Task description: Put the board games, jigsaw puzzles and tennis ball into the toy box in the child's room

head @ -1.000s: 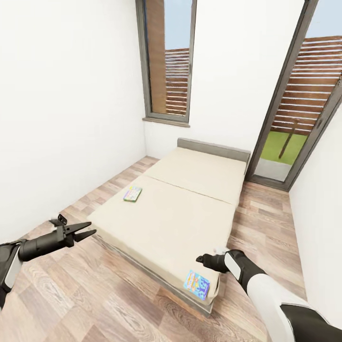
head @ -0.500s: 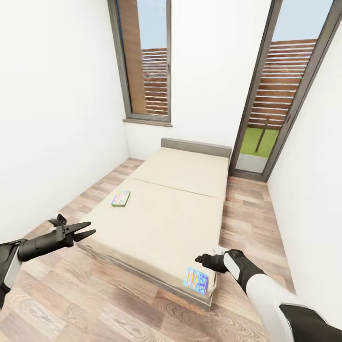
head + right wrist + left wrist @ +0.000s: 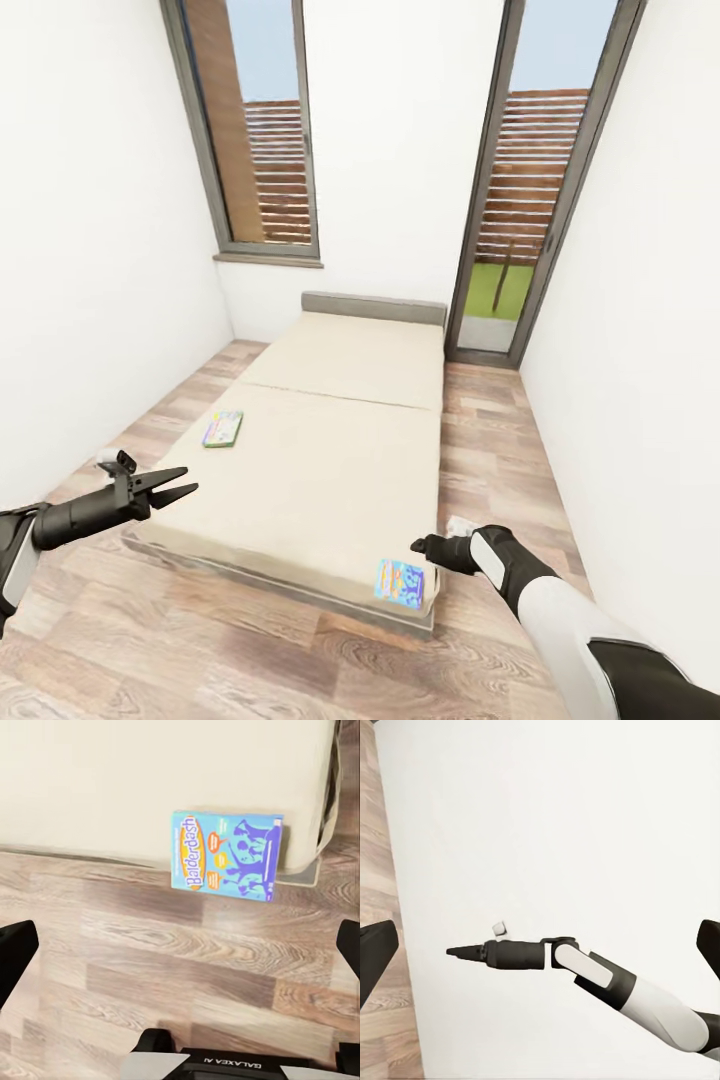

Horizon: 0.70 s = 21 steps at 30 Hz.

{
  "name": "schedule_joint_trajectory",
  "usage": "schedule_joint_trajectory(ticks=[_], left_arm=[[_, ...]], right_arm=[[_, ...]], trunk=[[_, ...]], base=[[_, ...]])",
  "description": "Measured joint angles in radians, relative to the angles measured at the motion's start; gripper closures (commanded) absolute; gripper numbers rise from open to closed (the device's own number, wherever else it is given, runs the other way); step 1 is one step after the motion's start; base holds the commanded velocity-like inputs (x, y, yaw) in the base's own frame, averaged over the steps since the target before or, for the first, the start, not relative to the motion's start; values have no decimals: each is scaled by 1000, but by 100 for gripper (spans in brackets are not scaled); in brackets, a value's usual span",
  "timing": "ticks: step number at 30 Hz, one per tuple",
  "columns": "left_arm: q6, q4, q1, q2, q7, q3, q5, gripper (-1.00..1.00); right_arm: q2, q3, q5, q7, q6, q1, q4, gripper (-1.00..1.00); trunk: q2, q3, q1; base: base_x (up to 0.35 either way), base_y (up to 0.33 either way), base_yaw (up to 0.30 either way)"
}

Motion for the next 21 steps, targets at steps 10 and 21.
schedule_joint_trajectory(ticks=[10, 21], left_arm=[[0, 0, 0, 1, 0, 0, 0, -100], [0, 0, 0, 2, -1, 0, 0, -100]], right_arm=[[1, 0, 0, 0, -1, 0, 0, -100], [1, 1, 1, 0, -1, 0, 0, -100]], trunk=[[0, 0, 0], [0, 0, 0]], base=[[0, 117, -284], [0, 97, -284]])
